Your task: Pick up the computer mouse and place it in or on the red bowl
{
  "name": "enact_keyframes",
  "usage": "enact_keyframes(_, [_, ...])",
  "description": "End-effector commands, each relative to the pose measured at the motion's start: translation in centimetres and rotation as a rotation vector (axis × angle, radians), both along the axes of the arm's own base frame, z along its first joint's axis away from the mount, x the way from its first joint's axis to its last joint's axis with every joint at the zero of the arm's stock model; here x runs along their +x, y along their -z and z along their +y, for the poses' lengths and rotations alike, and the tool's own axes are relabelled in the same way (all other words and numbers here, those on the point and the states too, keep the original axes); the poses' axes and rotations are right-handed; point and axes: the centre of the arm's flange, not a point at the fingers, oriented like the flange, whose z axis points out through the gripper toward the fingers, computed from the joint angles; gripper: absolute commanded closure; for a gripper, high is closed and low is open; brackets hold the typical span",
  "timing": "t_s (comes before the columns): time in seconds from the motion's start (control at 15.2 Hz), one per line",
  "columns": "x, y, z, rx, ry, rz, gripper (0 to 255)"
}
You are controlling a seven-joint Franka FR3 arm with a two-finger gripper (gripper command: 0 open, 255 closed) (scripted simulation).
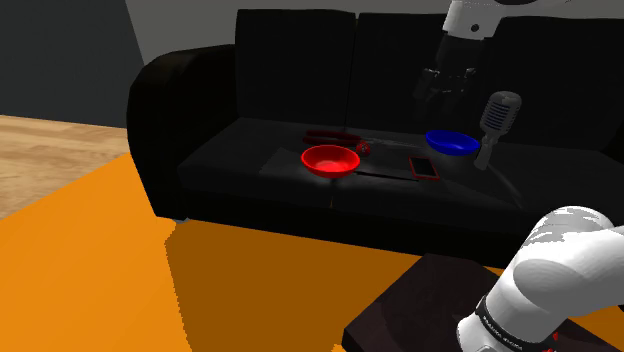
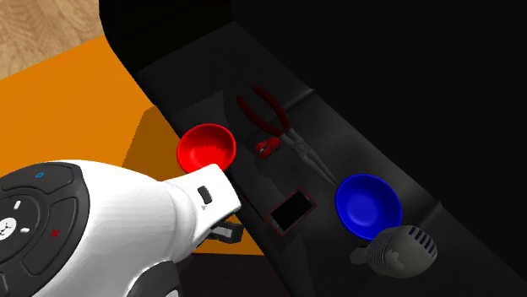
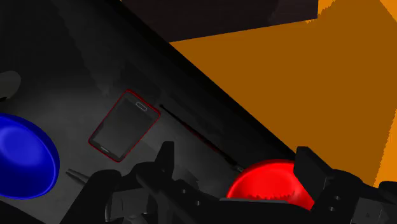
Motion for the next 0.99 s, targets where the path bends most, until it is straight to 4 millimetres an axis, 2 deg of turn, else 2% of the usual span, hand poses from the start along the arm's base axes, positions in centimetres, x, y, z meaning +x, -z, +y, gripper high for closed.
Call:
enact_keyframes(0.0, [0.0, 0.0, 0.0, 0.0, 0.0, 0.0, 0])
enact_keyframes(0.46, [8.8, 4.1, -1.9, 0.011, 0.126, 0.048, 0])
enact_keyframes(0.92, [17.1, 8.7, -4.8, 0.022, 0.252, 0.095, 0])
